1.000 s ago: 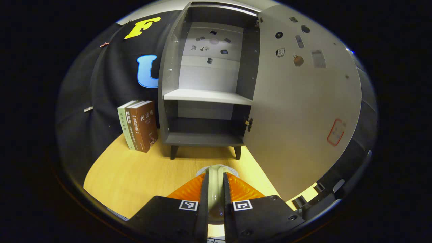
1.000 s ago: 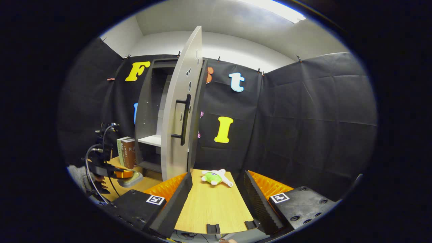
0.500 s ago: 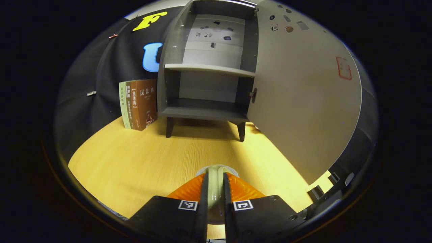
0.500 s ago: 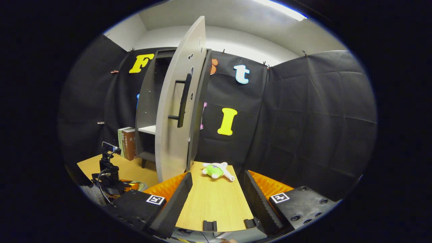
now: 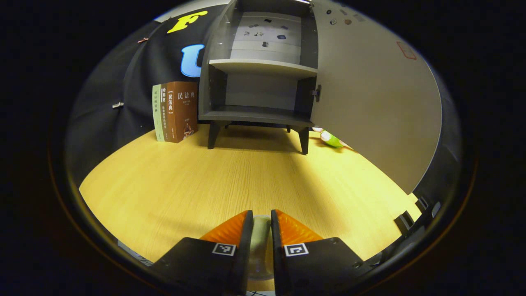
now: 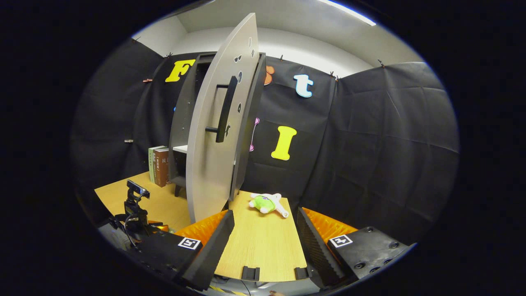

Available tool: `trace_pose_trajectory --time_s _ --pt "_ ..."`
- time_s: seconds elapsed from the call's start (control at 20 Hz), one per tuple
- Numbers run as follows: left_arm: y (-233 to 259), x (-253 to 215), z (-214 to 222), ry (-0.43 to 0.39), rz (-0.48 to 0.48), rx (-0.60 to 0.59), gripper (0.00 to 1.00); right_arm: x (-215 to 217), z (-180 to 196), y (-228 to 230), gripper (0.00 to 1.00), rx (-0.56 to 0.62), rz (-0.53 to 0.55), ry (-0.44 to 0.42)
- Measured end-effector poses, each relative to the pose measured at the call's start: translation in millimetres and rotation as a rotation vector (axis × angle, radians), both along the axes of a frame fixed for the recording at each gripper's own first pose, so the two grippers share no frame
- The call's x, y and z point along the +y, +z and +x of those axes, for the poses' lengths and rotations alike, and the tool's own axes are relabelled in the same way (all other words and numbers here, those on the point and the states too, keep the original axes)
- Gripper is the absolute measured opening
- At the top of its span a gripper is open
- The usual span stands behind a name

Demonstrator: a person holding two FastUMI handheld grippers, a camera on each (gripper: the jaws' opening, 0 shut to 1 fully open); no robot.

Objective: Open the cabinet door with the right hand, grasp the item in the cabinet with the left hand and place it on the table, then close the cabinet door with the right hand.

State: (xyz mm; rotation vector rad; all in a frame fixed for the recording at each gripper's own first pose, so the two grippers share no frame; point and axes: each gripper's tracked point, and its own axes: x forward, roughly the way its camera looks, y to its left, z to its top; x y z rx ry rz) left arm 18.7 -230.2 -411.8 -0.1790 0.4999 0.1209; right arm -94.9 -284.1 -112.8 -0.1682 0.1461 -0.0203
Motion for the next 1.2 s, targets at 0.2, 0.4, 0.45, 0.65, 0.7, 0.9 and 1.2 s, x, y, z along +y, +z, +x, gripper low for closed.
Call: trace_pose_trajectory --time_s 0.2,0.4,0.45,0.65,0.7,0.9,1.2 --pt "16.5 9.5 -4.2 0.034 -0.008 -0.018 0.47 0.7 2.1 4.2 0.98 0.000 0.018 0.010" --pt "76.2 16.8 -12.7 0.030 0.036 -0.110 0.87 7.6 5.0 19.8 0.98 -0.026 0.049 0.019" --pt "96.2 22.0 -14.8 0.023 0.050 -0.134 0.96 12.1 6.1 26.1 0.98 -0.037 0.060 0.023" --pt "184.7 45.3 -34.1 0.017 0.104 -0.237 0.96 38.6 11.3 54.0 0.97 -0.094 0.090 0.053" --pt "205.8 47.0 -39.2 0.001 0.100 -0.259 0.95 45.2 12.2 59.8 0.97 -0.107 0.094 0.058" --pt "265.2 53.6 -75.2 -0.078 0.114 -0.272 0.95 61.0 24.9 80.2 0.97 -0.152 0.086 0.069" --pt "314.6 66.4 -104.0 -0.113 0.163 -0.308 0.95 71.2 72.7 97.7 0.97 -0.185 0.126 0.105"
